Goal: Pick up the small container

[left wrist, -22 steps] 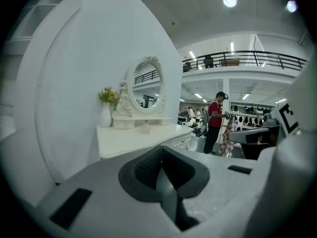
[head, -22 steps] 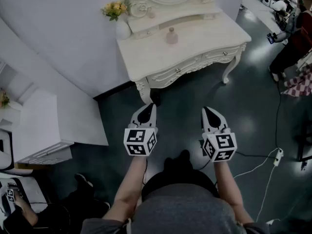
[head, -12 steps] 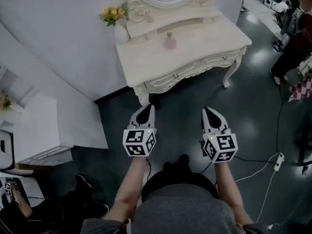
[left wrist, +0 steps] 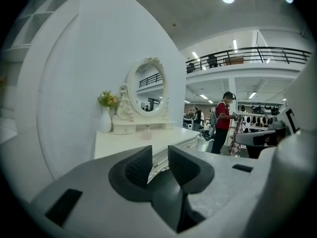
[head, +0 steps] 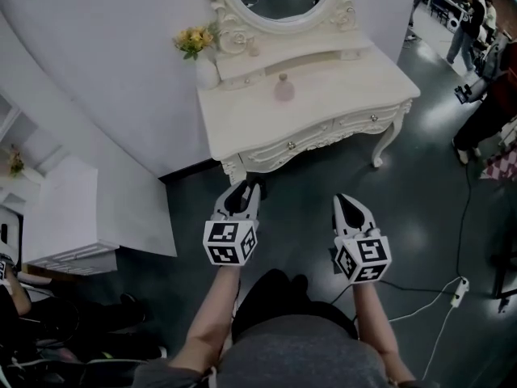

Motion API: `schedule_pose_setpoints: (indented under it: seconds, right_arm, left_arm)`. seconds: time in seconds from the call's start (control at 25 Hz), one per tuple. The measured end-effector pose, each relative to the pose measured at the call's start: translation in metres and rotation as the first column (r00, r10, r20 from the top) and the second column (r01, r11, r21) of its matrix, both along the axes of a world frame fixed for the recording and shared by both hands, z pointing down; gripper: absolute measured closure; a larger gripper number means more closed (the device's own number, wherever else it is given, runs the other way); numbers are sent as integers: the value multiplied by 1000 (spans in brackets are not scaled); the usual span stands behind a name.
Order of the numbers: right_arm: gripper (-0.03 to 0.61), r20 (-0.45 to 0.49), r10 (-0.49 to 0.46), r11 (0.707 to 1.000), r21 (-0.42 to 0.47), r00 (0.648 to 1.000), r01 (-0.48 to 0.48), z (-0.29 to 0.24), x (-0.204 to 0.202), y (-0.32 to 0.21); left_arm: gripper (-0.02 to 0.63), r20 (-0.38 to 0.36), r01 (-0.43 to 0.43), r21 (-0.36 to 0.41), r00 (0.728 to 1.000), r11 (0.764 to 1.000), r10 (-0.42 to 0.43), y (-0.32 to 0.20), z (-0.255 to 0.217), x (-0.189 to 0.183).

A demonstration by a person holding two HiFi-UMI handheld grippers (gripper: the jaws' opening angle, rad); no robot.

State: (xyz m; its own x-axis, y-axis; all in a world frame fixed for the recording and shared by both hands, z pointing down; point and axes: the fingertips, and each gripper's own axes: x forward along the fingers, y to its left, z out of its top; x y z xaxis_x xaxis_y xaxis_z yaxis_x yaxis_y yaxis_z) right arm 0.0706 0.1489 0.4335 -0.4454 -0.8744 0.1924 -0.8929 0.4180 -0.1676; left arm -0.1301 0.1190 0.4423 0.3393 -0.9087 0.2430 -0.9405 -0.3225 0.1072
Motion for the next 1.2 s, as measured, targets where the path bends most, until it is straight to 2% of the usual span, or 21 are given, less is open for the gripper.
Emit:
schedule_pose_setpoints:
  seconds: [0.32,0.56,0.88,1.2]
  right_arm:
    - [575,16,-11,1000,5,1000,11,-2,3,-10]
    - [575,26,-20,1000,3,999,20,0,-2,-32]
    - [575,31,-2,1000,-6,1000,2,2,-7,-94]
    - [575,30,30,999,-17,999,-30,3,-14,-170]
  left_arm:
    - [480,8,22,-4,1000,1000,-22,-10,-1,-2]
    - [456,21,15,3,1000,1000,-15,-37,-3,-2]
    - [429,25,26,5,999,1000,-27,-105,1,-14]
    - [416,21,-15,-3,1000,1000,15,-186,5,-14]
